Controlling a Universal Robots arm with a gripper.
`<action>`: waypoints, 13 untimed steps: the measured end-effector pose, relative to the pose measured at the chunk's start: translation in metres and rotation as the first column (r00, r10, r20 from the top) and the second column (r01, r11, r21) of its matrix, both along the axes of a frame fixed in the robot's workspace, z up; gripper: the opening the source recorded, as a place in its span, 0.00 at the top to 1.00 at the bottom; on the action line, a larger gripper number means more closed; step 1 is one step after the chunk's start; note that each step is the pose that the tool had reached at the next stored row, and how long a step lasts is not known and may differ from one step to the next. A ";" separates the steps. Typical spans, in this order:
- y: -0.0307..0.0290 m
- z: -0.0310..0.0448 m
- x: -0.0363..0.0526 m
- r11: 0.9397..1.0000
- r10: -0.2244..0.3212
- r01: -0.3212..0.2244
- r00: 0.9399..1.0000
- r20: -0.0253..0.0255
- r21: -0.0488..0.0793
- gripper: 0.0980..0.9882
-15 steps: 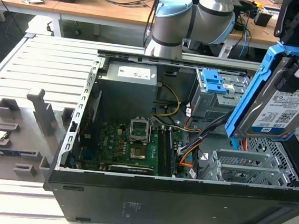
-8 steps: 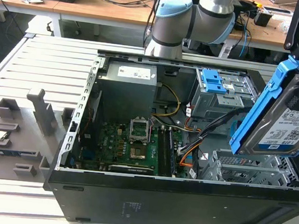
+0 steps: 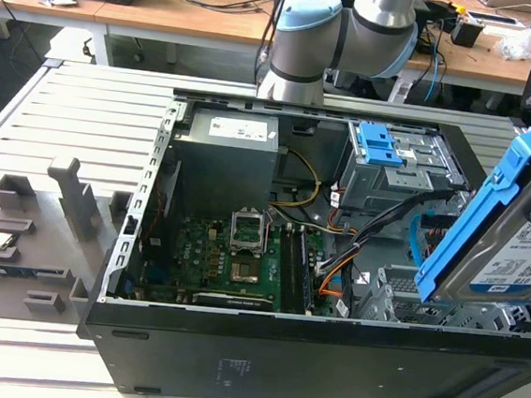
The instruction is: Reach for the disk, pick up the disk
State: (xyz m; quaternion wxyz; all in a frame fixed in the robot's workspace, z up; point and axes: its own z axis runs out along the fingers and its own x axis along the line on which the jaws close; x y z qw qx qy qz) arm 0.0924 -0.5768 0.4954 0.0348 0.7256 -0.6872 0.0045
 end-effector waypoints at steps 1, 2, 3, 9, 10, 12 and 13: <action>-0.0021 0.0000 0.0000 1.000 0.000 0.000 1.000 0.000 0.000 0.70; -0.0042 0.0000 0.0000 1.000 0.000 0.000 1.000 0.000 0.000 0.70; -0.0062 0.0000 0.0000 1.000 0.000 0.000 1.000 0.000 0.000 0.70; -0.0182 -0.0004 0.0000 1.000 0.000 0.000 1.000 0.000 0.014 0.70; -0.0183 -0.0004 0.0000 0.999 -0.002 0.002 1.000 0.000 0.032 0.70; -0.0184 -0.0006 0.0000 0.996 -0.010 0.010 1.000 0.000 0.089 0.70; -0.0184 -0.0009 0.0000 0.994 -0.016 0.016 1.000 -0.001 0.112 0.70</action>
